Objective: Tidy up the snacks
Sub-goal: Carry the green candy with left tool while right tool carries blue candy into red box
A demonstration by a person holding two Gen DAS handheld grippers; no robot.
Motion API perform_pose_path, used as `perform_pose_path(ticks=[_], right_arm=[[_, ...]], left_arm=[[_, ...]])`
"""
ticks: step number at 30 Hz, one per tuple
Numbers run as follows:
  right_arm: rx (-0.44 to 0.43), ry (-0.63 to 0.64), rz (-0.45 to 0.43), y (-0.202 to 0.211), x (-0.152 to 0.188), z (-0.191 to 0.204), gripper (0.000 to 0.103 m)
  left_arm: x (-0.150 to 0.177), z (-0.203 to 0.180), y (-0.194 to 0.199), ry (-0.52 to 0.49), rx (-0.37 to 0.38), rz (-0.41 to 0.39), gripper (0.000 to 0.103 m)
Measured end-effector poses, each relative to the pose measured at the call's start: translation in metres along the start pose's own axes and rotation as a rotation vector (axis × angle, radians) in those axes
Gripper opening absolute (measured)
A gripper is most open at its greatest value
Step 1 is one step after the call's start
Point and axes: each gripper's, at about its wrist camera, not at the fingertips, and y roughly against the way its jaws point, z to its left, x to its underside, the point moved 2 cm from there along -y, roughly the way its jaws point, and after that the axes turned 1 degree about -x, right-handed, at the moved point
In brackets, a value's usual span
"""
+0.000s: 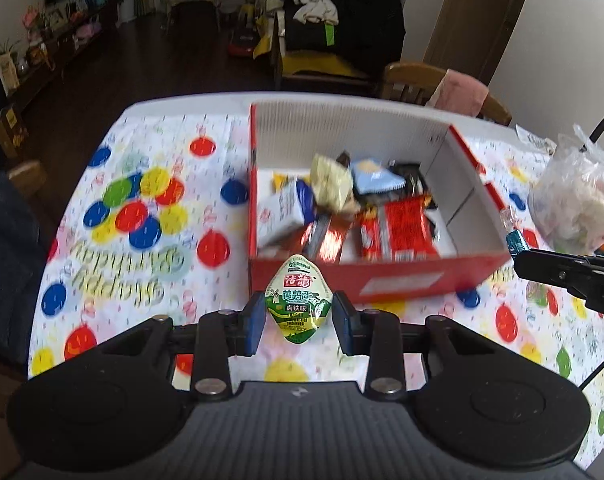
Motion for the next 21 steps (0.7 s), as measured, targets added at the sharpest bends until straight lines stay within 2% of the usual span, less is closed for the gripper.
perform_pose_path(ticks=[9, 16, 21], right_arm=[[-0.005, -0.072, -0.019, -0.019, -0.039, -0.025, 0.011], [-0.005, -0.124, 0.012, -0.049, -0.064, -0.042, 0.011], [0.027, -0.122, 0.051, -0.077, -0.075, -0.049, 0.011]], left_arm=[[-0.041, -0.006, -0.019, -0.002, -0.007, -0.005, 0.035], [-0.065, -0.01, -0.047, -0.007, -0.026, 0.028, 0.035], [-0.08, -0.011, -0.072, -0.006, -0.045, 0.069, 0.035]])
